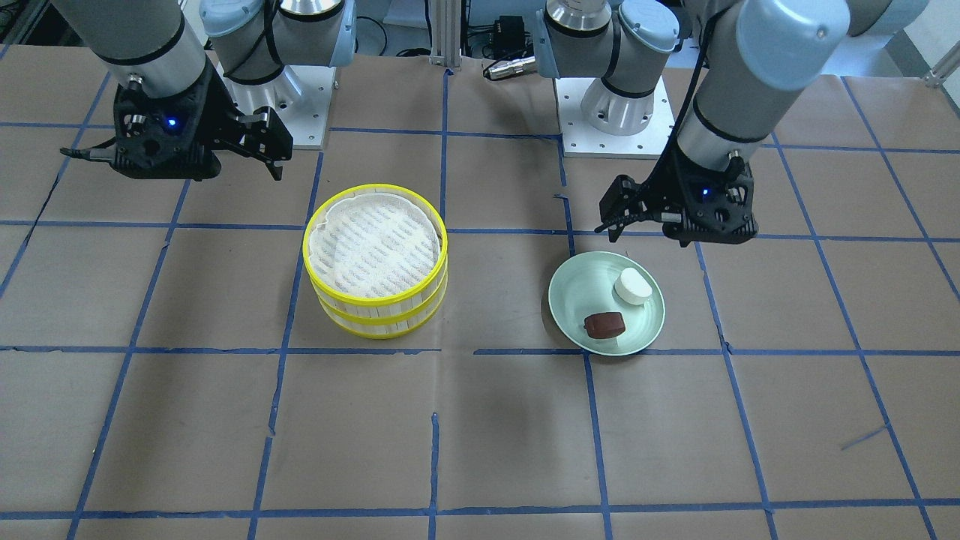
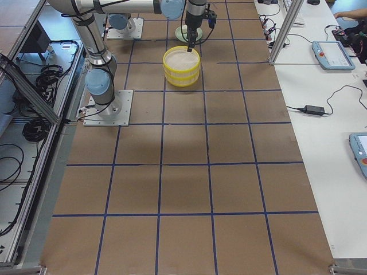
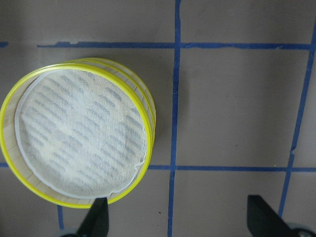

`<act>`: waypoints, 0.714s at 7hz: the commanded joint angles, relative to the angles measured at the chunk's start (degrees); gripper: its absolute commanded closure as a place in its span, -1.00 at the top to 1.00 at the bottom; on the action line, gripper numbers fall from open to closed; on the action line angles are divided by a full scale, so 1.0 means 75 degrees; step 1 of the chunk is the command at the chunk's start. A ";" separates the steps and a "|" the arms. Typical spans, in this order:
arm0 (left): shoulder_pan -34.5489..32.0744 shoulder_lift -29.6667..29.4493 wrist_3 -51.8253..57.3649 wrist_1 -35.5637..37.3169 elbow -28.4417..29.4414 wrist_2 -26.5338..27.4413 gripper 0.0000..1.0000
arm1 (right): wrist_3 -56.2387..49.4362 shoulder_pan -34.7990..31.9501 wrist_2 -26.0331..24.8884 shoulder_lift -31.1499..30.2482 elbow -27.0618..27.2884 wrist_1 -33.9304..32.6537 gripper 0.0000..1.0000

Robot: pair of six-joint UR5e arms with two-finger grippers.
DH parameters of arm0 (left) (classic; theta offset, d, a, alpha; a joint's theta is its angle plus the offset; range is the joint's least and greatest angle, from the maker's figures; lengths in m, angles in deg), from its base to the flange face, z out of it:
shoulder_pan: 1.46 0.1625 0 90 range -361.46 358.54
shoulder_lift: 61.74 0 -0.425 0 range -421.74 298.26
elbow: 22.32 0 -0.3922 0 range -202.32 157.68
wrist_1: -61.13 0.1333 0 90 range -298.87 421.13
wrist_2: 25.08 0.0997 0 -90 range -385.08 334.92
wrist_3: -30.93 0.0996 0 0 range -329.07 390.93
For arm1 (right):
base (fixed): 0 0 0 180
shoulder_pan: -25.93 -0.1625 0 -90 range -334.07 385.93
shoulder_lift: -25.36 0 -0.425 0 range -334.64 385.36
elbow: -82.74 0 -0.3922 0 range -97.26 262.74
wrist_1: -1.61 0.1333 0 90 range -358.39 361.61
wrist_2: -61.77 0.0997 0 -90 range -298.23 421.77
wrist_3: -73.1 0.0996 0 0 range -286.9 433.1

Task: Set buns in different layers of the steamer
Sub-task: 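Lower the left gripper over the green bowl while the right approaches the steamer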

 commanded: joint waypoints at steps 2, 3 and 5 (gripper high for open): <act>0.0130 -0.0875 -0.0012 0.1317 -0.0814 0.0167 1.00 | 0.0461 -0.0316 -0.0083 0.0168 0.2423 -0.3128 0.99; 0.0456 -0.0876 0.0023 0.1415 -0.1224 0.0447 1.00 | 0.0531 -0.0386 -0.0106 0.0378 0.2709 -0.3697 0.99; 0.0845 -0.0876 0.0676 0.1883 -0.1847 0.0508 1.00 | 0.0532 -0.0457 -0.0095 0.0567 0.2840 -0.3901 0.94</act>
